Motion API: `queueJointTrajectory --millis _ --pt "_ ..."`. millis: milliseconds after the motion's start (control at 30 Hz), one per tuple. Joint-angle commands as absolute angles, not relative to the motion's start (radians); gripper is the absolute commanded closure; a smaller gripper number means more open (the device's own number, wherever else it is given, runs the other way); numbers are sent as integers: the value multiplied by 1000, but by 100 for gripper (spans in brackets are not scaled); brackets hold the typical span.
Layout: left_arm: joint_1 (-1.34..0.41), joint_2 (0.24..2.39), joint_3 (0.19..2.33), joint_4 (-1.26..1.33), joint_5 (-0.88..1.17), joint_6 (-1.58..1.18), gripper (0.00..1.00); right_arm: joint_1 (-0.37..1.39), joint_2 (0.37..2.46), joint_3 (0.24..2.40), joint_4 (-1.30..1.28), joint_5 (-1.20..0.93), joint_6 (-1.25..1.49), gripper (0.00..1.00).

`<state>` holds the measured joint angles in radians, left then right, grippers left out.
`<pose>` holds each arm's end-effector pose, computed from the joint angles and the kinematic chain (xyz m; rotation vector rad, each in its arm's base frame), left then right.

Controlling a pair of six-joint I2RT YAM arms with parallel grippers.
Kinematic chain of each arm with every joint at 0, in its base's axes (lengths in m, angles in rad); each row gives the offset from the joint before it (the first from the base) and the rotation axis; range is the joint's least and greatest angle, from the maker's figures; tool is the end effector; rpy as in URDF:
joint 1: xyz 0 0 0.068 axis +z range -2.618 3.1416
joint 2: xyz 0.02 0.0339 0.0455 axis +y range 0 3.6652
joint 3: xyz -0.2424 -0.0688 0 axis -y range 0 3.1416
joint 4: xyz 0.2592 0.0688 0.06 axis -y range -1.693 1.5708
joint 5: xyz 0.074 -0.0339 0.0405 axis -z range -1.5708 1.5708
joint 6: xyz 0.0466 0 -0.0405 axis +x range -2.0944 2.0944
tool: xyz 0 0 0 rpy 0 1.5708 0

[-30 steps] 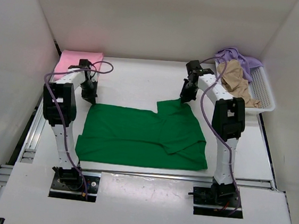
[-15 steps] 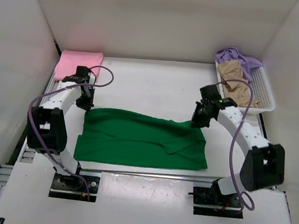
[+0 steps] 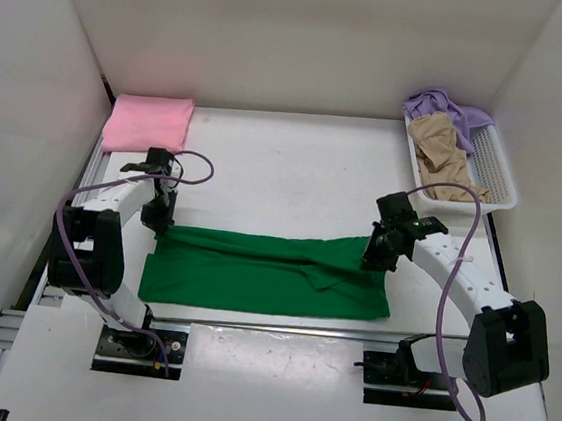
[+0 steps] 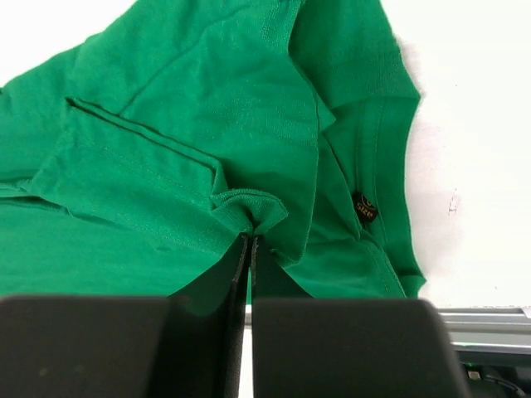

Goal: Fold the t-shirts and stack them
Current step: Fold the other side of the tshirt into a rectangle

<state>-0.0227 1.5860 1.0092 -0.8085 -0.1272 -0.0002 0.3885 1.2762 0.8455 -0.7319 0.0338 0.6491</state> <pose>0.2959 -0.0008 0.1467 0.0157 2.9492 0.1847 0.2394 0.0963 0.1811 0.3682 2.7358 0.2428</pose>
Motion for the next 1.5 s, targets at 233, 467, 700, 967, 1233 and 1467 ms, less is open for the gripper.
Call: queueJointTrajectory --millis 233,467,700,967,1233,1467 --pt "-25 1569 1130 -785 -146 0 90 382 1328 909 -663 121 667 100" --pt "-25 1744 1359 -776 -146 0 90 311 1664 1421 -695 144 543 100" --pt "-25 1755 1322 -776 -144 0 90 302 1735 1432 -721 112 532 100" --pt "-25 1655 1169 -776 -144 0 90 311 1472 1073 -652 87 592 100" --pt "-25 1632 1066 -776 -166 0 90 342 1402 875 -594 42 652 100" --pt "-25 1641 1048 -776 -166 0 84 362 1420 842 -581 41 676 100"
